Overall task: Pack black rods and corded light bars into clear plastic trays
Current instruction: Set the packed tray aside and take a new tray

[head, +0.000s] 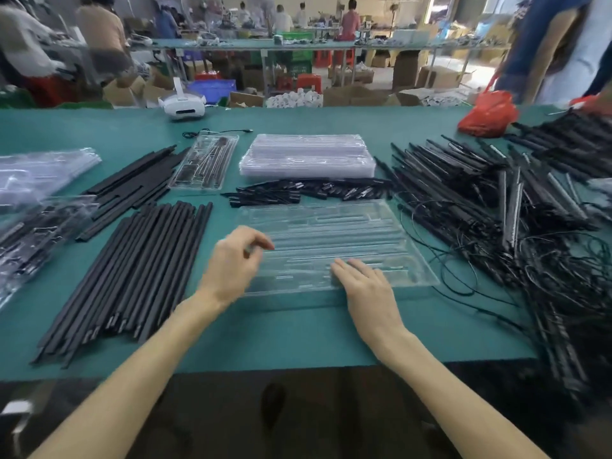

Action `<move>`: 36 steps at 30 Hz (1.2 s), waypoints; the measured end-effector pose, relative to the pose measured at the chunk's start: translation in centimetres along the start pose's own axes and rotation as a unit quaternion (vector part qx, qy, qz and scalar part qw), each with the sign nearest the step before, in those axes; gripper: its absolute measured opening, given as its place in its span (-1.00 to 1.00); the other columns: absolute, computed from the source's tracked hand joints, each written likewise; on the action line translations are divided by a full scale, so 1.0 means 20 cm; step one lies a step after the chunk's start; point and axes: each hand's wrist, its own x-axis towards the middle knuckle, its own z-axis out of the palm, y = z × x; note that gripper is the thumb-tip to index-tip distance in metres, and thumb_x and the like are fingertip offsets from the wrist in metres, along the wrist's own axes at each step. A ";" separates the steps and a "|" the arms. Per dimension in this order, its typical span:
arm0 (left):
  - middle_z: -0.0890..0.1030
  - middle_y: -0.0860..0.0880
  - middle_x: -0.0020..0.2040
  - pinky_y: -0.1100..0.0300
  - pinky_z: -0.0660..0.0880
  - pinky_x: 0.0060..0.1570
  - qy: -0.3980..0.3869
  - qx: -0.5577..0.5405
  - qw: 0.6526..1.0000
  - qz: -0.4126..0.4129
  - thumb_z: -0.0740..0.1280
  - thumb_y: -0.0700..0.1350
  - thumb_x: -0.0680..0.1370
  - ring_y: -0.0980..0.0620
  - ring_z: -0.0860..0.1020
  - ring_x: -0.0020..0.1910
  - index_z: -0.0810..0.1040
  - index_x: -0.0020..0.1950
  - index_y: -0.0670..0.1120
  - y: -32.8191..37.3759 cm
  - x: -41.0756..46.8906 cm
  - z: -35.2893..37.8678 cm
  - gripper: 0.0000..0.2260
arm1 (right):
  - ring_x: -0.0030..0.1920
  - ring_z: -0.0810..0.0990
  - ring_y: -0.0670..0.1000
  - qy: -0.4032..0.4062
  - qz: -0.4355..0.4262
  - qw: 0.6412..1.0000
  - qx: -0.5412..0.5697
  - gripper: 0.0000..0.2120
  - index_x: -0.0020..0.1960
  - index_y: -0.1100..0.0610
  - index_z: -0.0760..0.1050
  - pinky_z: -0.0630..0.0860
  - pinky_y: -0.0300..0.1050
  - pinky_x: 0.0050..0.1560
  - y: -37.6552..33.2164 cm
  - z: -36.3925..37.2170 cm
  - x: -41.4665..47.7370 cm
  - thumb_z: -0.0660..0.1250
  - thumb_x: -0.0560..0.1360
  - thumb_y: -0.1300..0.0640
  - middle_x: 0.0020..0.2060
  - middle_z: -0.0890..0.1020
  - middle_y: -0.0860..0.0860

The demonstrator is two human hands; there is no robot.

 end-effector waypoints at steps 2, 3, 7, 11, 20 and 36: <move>0.63 0.02 0.02 0.27 0.43 0.13 -0.130 0.030 0.988 0.079 0.38 -0.24 0.58 0.10 0.55 0.06 0.65 0.05 -0.09 0.10 -0.03 0.07 -0.90 | 0.28 0.60 0.19 0.016 -0.002 1.000 0.010 -0.48 0.28 0.25 0.59 0.54 0.12 0.20 0.00 0.01 0.00 0.40 0.35 0.52 0.23 0.65 0.12; 0.61 0.02 0.05 0.22 0.42 0.19 -0.169 0.052 0.979 0.104 0.39 -0.14 0.60 0.06 0.54 0.10 0.65 0.09 -0.09 0.15 -0.04 0.11 -0.90 | 0.26 0.61 0.18 0.019 -0.003 1.000 0.015 -0.48 0.27 0.25 0.60 0.55 0.11 0.18 0.01 0.01 0.00 0.42 0.34 0.51 0.21 0.66 0.11; 0.58 0.10 0.08 0.13 0.46 0.09 -0.217 0.144 0.958 0.119 0.32 0.24 0.56 0.08 0.54 0.02 0.62 0.14 0.05 0.24 -0.05 0.21 -0.67 | 0.22 0.64 0.15 0.026 -0.002 0.999 0.021 -0.50 0.23 0.23 0.63 0.59 0.09 0.12 0.02 0.02 0.00 0.51 0.31 0.45 0.17 0.69 0.09; 0.66 0.09 0.08 0.08 0.48 0.15 -0.251 0.203 0.941 0.100 0.39 0.29 0.49 0.03 0.58 0.10 0.67 0.14 0.11 0.27 0.01 0.19 -0.65 | 0.19 0.65 0.15 0.039 -0.020 0.999 0.015 -0.55 0.20 0.22 0.64 0.61 0.07 0.08 0.03 0.05 0.01 0.52 0.33 0.41 0.16 0.69 0.07; 0.68 0.03 -0.16 0.05 0.53 0.01 -0.290 0.195 0.935 0.061 0.43 0.17 0.51 -0.03 0.60 -0.09 0.72 -0.05 0.06 0.32 0.07 0.19 -0.79 | 0.23 0.63 0.17 0.050 -0.019 0.998 0.031 -0.60 0.19 0.24 0.63 0.58 0.09 0.15 0.04 0.06 0.01 0.44 0.38 0.45 0.16 0.69 0.08; 0.67 0.04 -0.21 0.07 0.55 -0.02 -0.298 0.180 0.937 0.040 0.47 0.10 0.51 0.01 0.59 -0.19 0.73 -0.08 0.05 0.35 0.04 0.17 -0.85 | 0.31 0.56 0.15 0.046 -0.010 0.998 0.049 -0.65 0.23 0.22 0.61 0.49 0.10 0.28 0.03 0.04 -0.02 0.34 0.48 0.43 0.23 0.65 0.08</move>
